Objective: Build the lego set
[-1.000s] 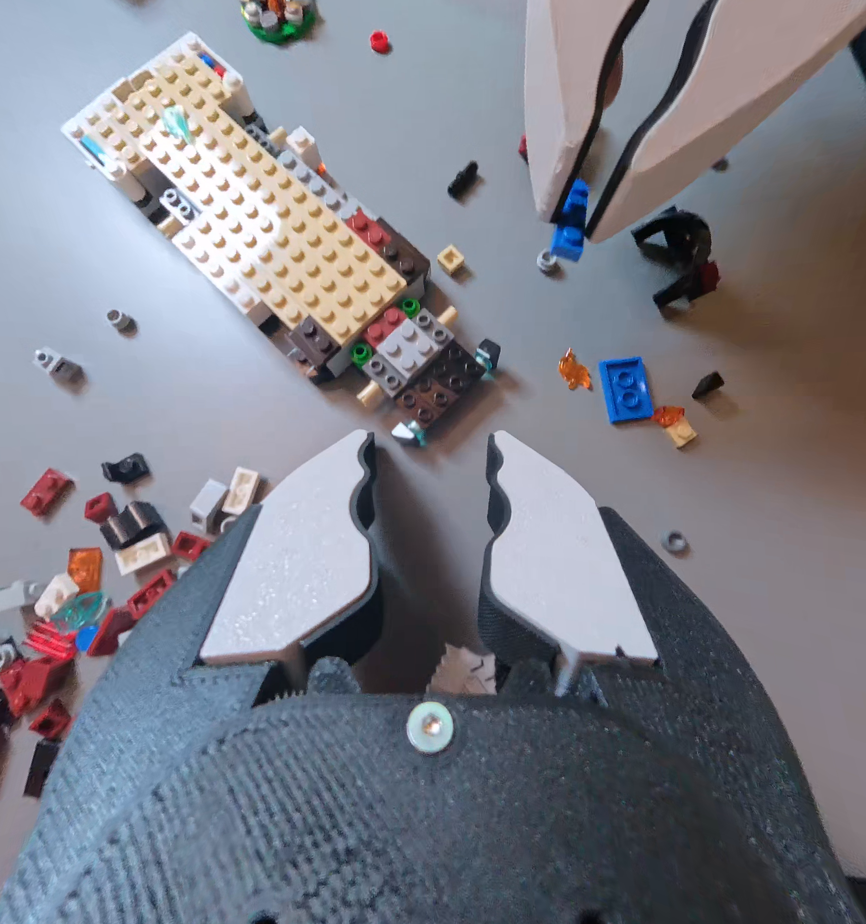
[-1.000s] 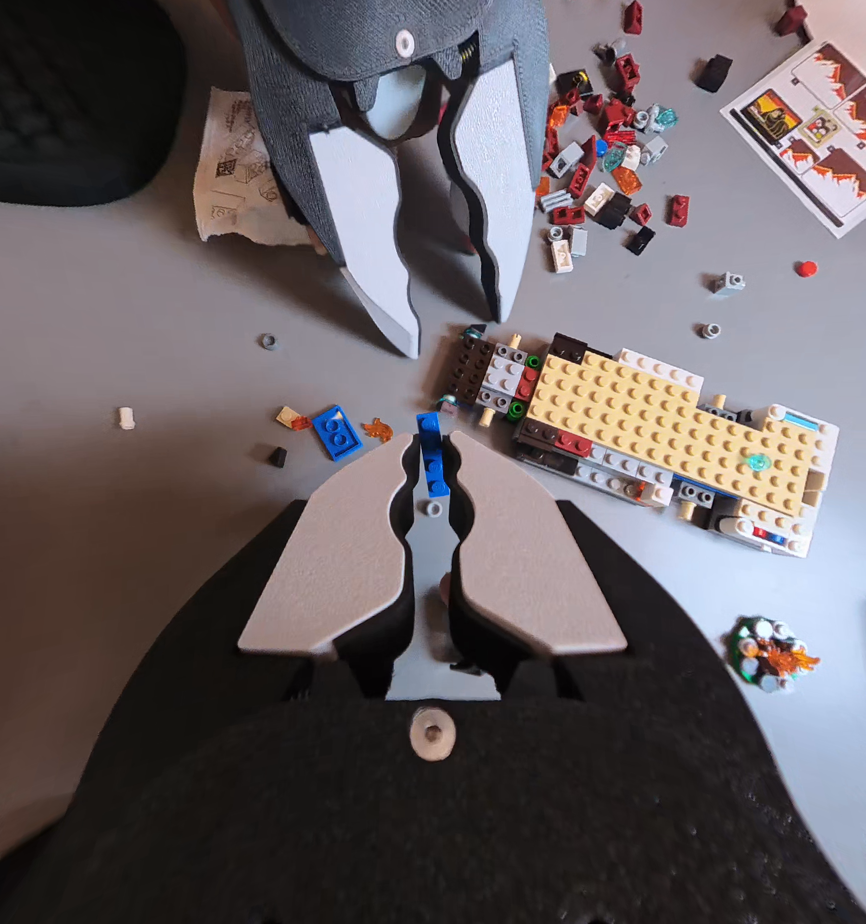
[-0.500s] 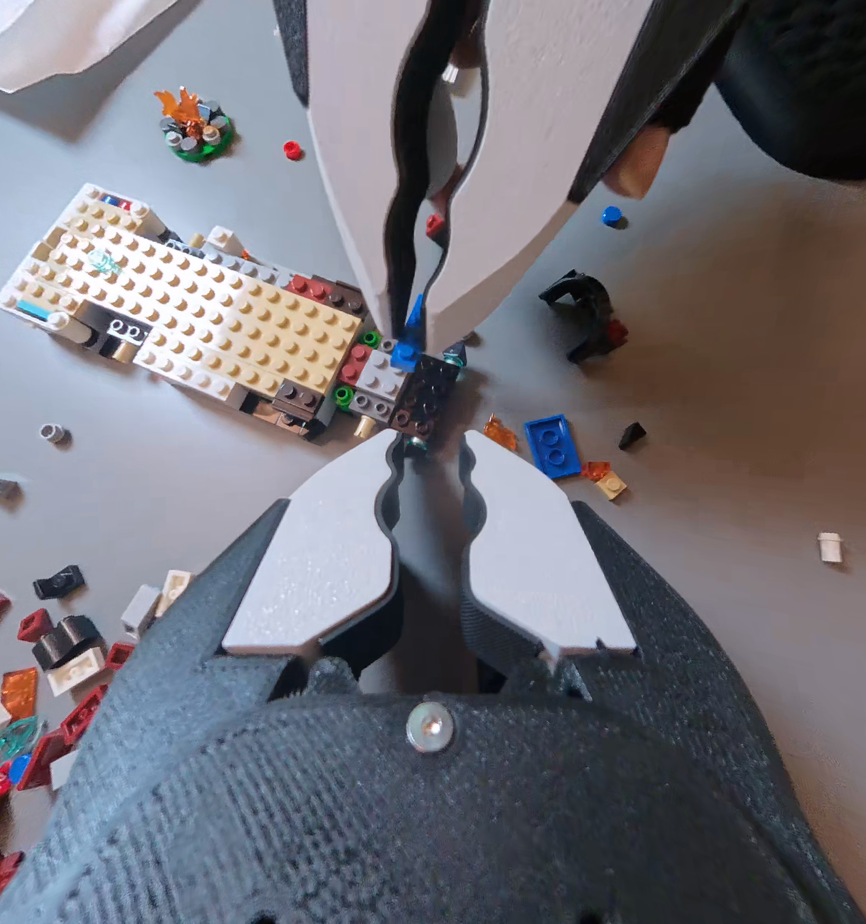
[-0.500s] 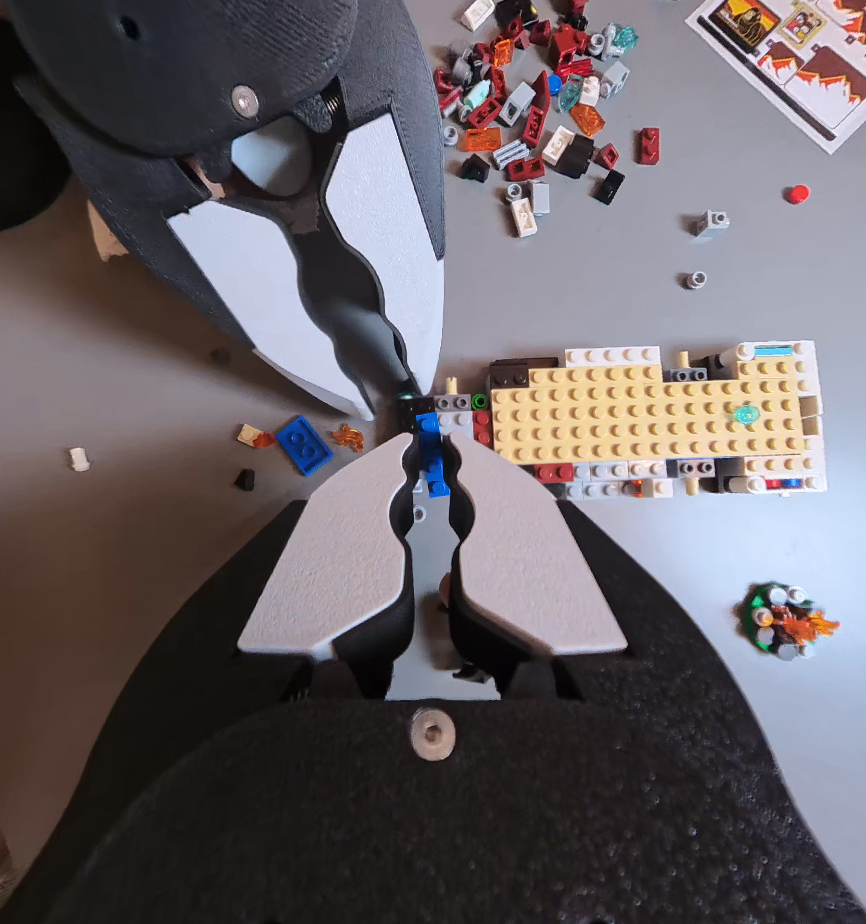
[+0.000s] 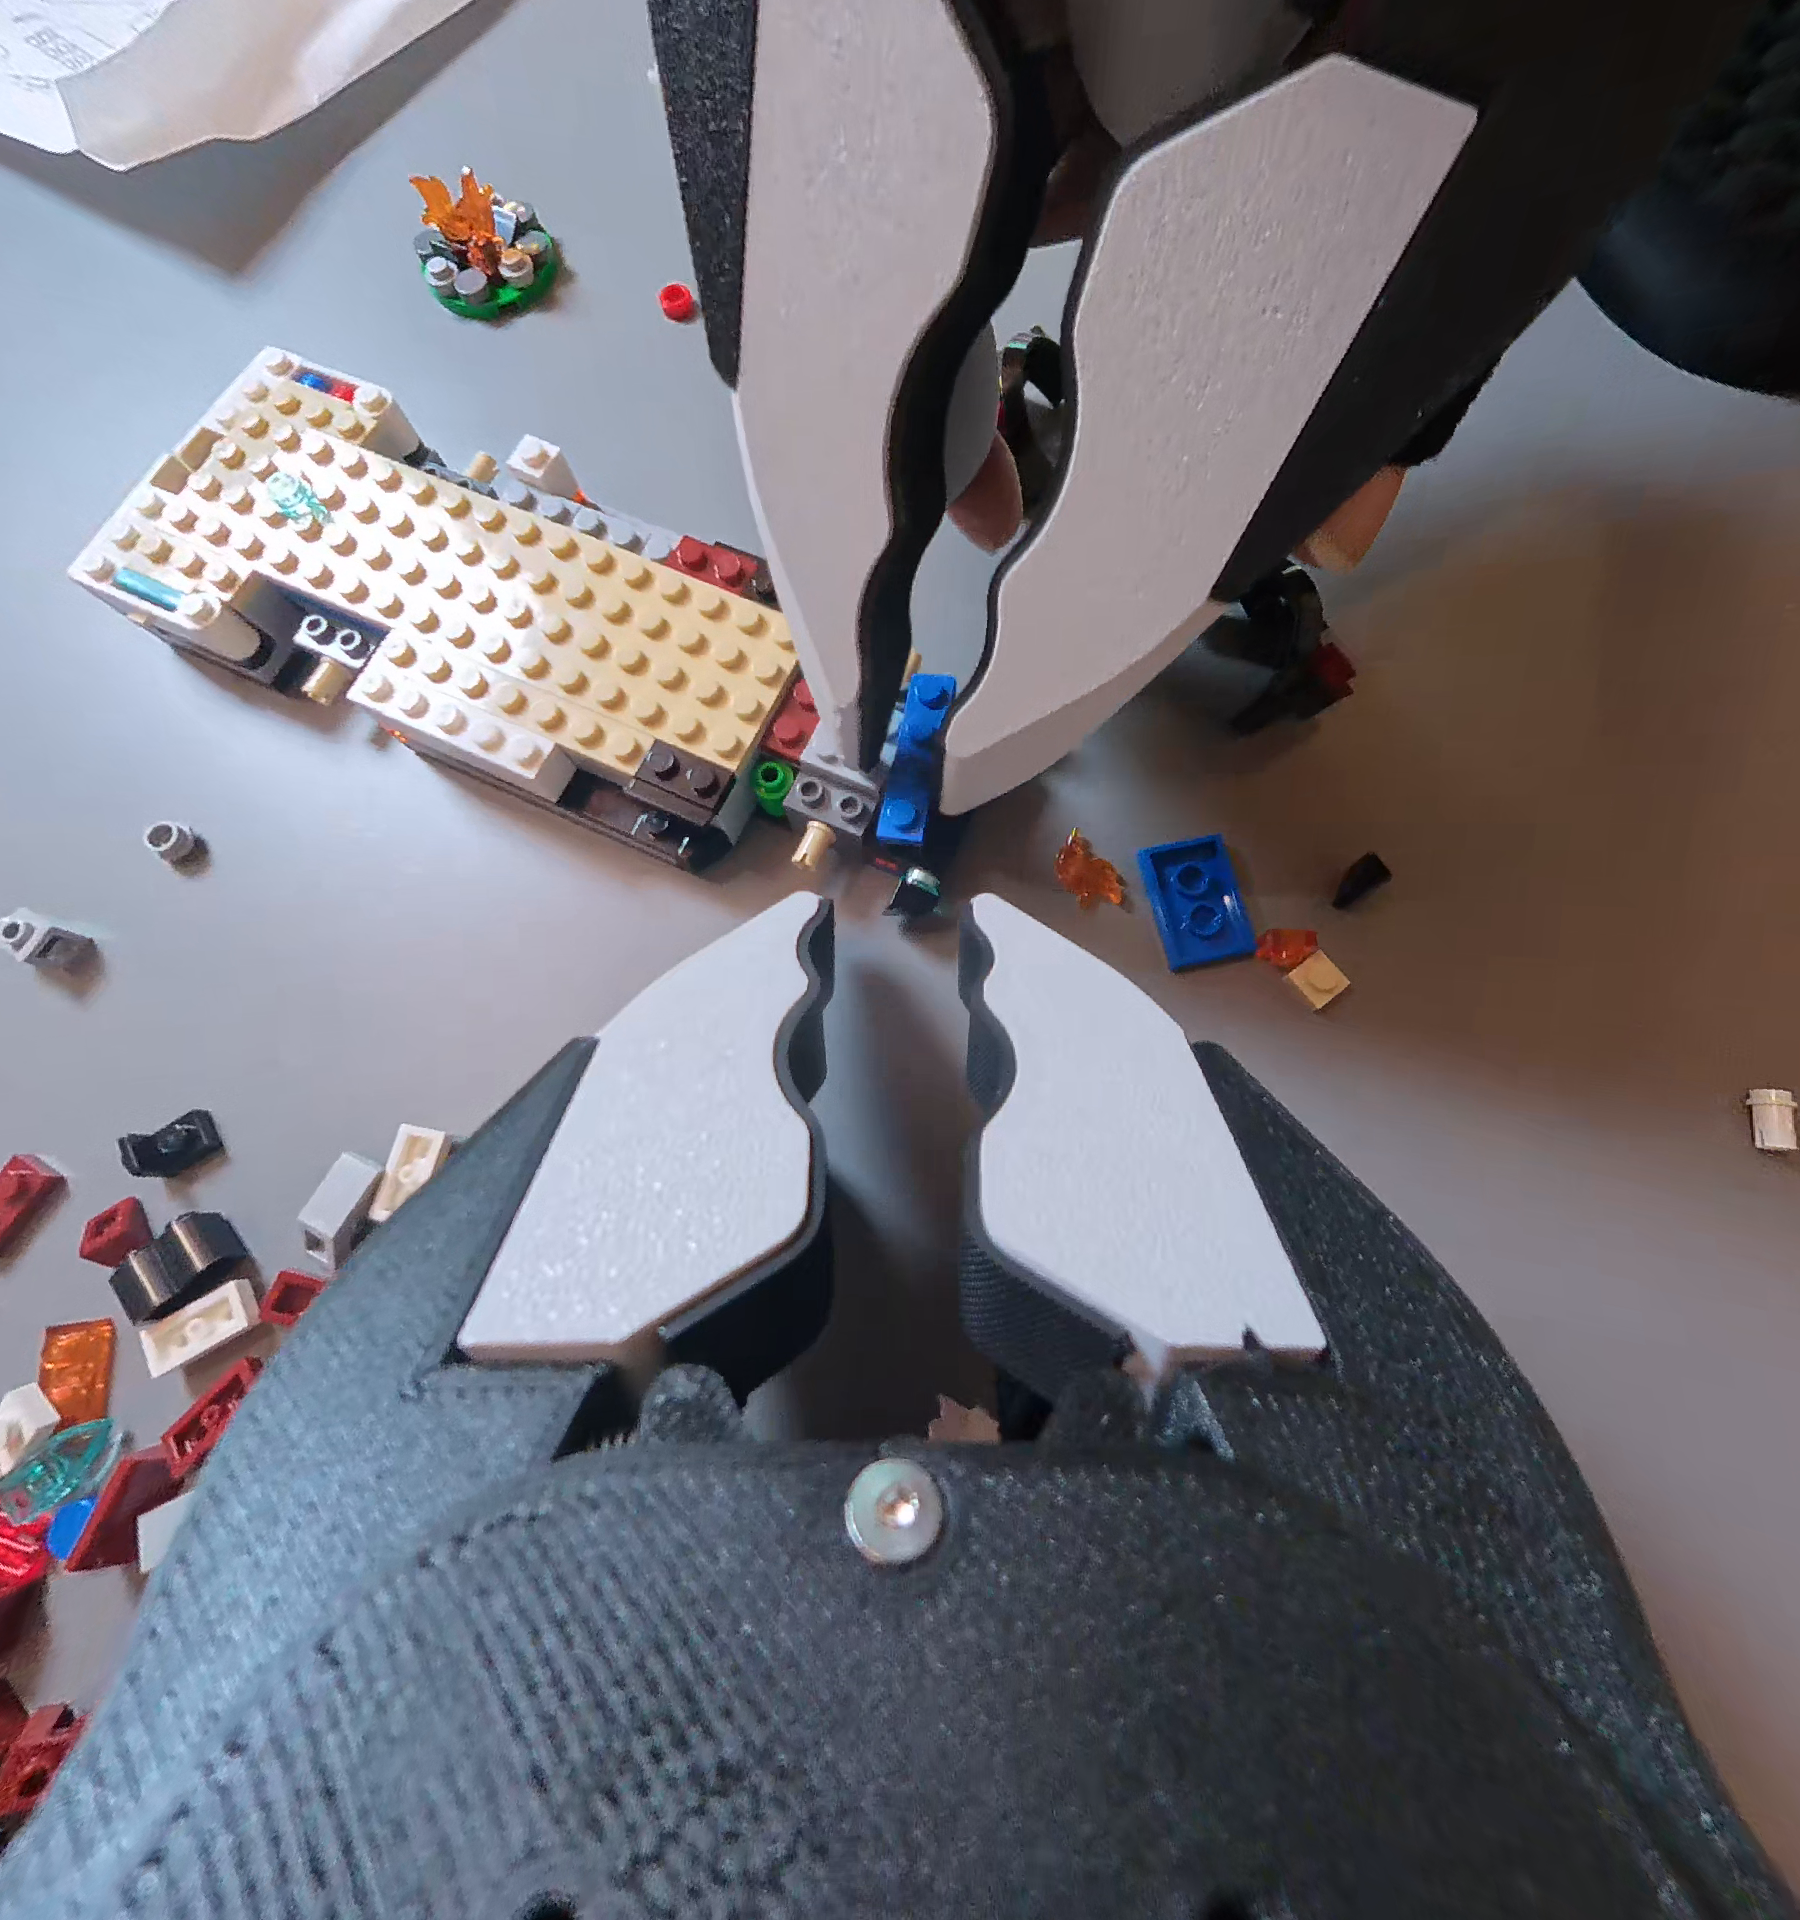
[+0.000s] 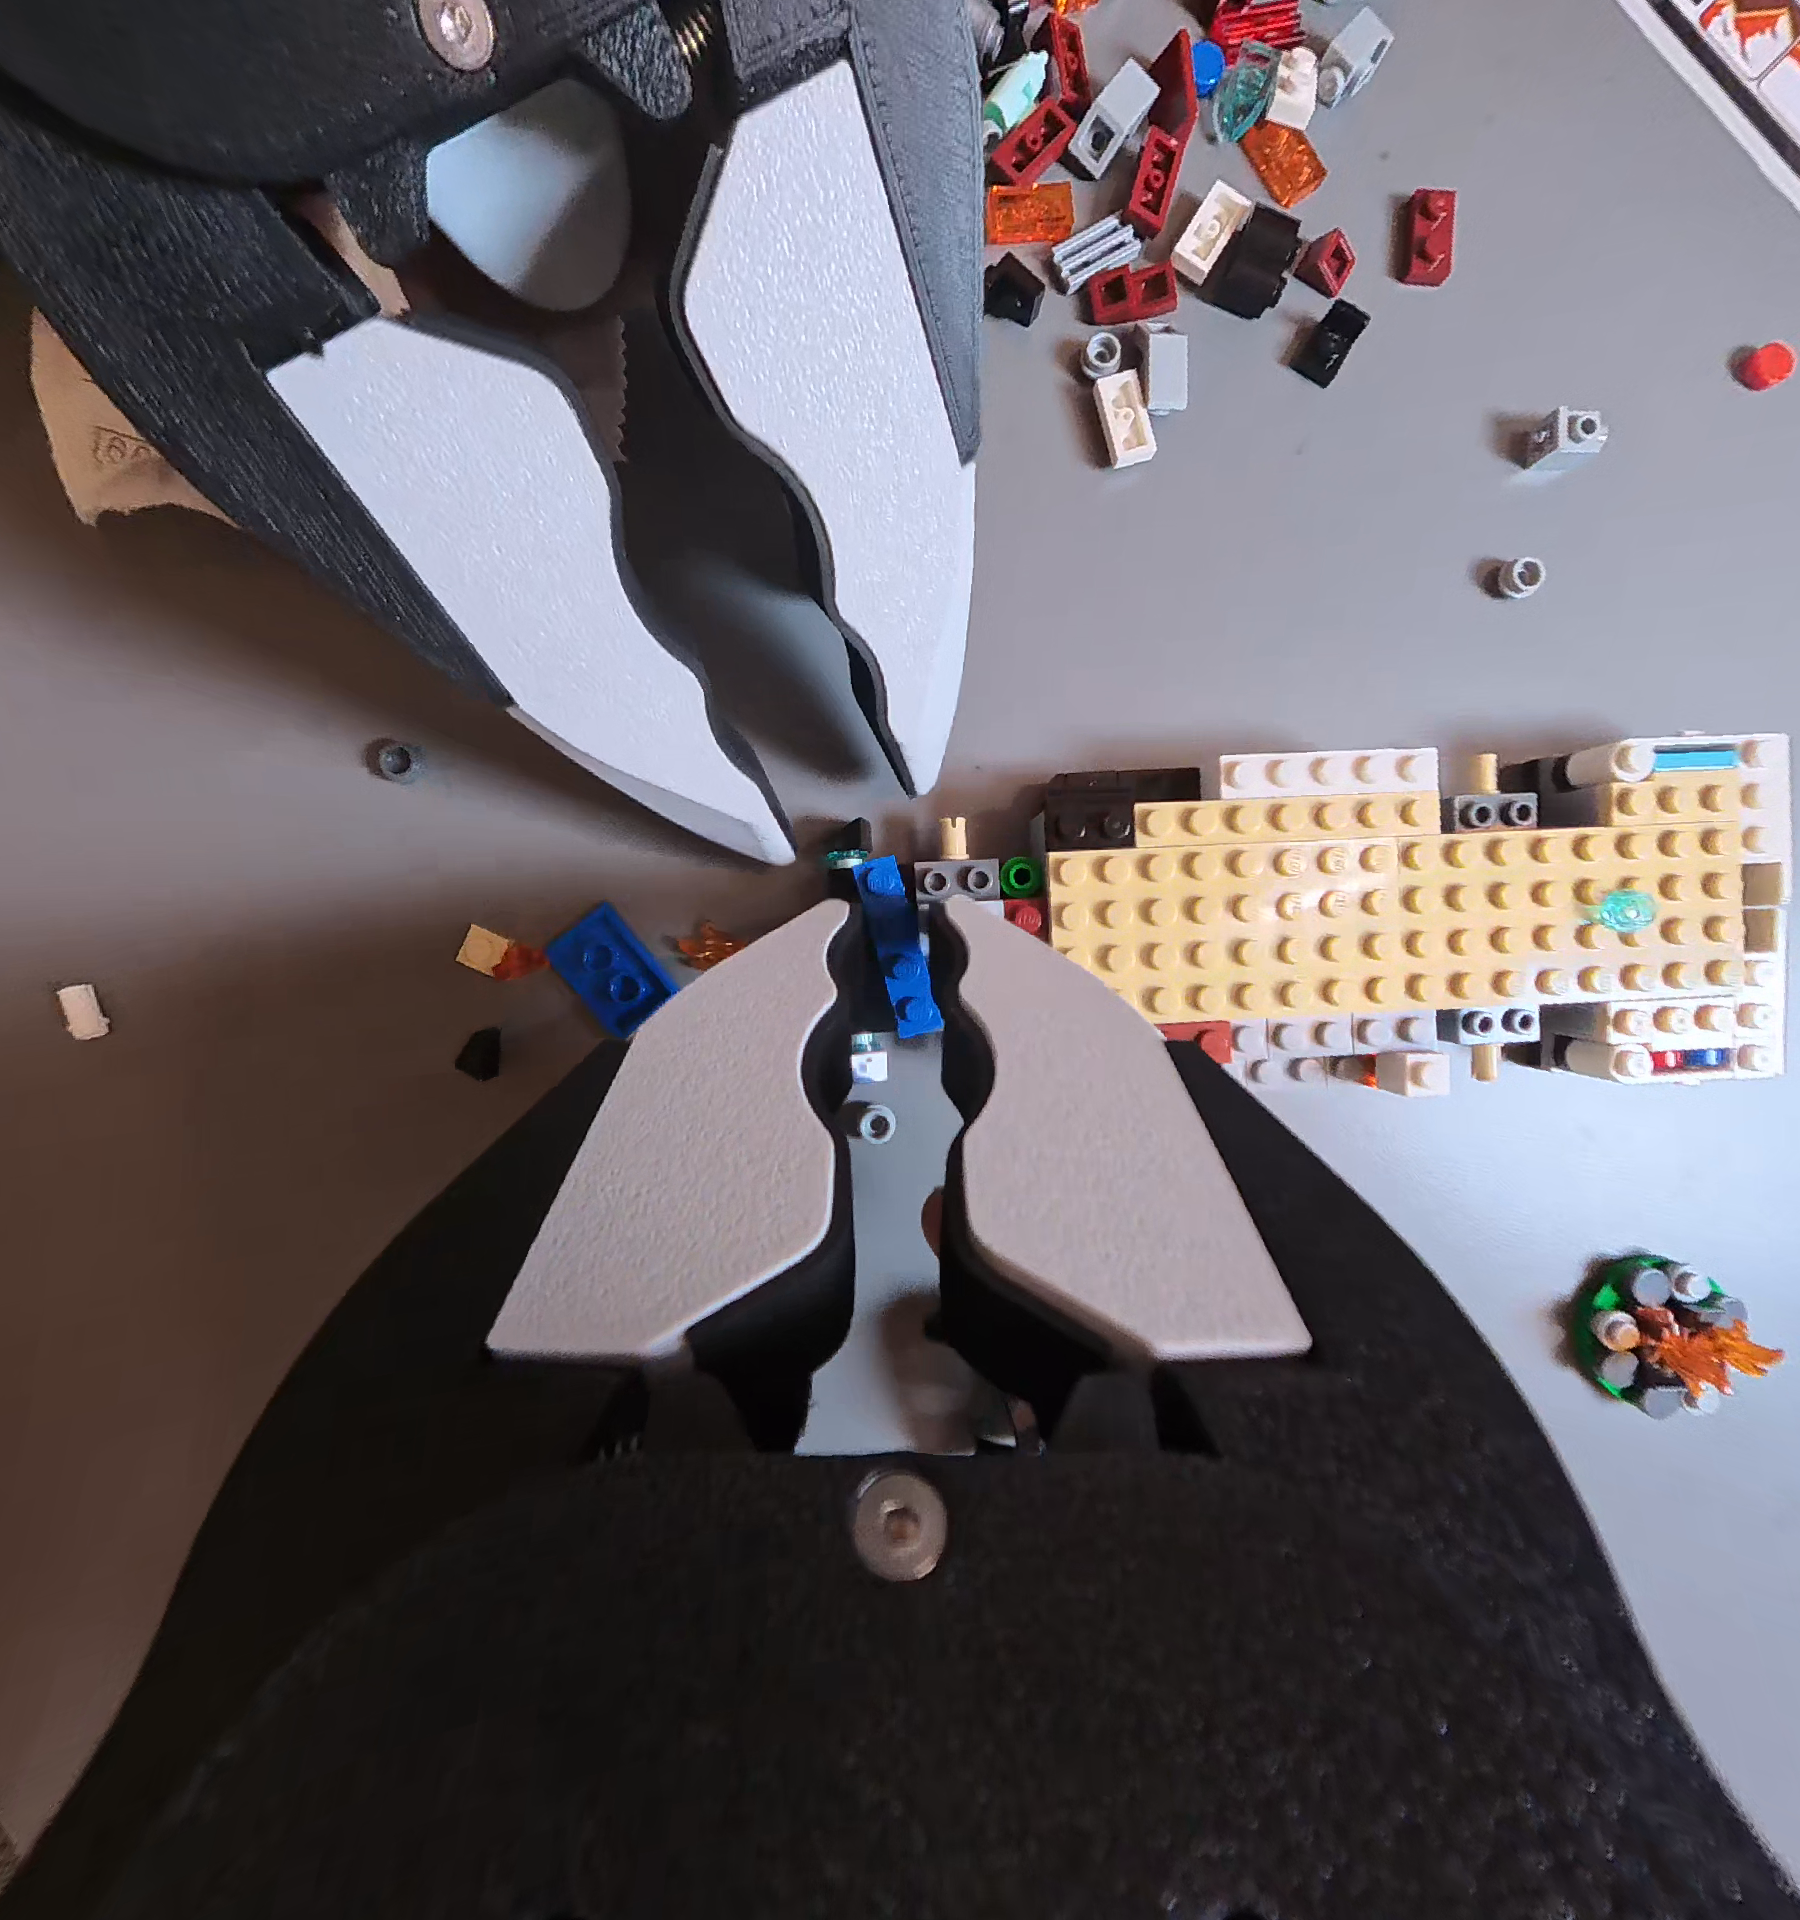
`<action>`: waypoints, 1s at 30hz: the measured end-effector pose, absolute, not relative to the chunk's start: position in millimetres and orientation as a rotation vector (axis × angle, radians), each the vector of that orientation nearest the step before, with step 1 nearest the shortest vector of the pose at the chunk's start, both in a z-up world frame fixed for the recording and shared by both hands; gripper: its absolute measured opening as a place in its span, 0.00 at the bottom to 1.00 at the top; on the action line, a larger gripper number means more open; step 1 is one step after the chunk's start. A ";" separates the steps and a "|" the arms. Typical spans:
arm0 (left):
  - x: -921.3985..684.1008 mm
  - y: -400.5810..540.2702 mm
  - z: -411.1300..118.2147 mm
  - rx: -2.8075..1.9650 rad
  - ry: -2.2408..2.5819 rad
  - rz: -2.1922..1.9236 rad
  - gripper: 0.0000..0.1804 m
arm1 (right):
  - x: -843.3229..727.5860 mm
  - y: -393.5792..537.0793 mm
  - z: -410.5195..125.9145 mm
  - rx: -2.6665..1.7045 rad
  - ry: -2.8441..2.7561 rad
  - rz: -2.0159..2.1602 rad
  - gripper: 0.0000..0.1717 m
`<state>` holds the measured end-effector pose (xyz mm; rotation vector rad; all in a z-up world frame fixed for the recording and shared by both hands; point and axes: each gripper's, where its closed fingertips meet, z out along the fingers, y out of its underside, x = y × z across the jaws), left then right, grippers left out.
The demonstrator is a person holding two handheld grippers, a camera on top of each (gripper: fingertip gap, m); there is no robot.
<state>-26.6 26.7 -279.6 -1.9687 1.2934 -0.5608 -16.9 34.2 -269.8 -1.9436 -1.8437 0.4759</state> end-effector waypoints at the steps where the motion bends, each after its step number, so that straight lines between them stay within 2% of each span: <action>1: -25.9 26.6 -280.0 -1.967 1.297 -0.559 0.12 | -16.9 34.7 -269.8 -1.947 -1.838 0.473 0.07; 13: -21.6 32.2 -274.1 -1.942 1.254 -0.553 0.10 | -11.9 31.9 -259.0 -1.844 -1.847 0.506 0.07; 19: -18.6 32.0 -274.9 -1.943 1.261 -0.572 0.09 | -11.0 23.9 -264.1 -1.753 -1.880 0.479 0.02; 30: -17.2 25.4 -281.4 -1.957 1.325 -0.567 0.13 | -13.3 33.8 -273.6 -1.853 -1.862 0.476 0.00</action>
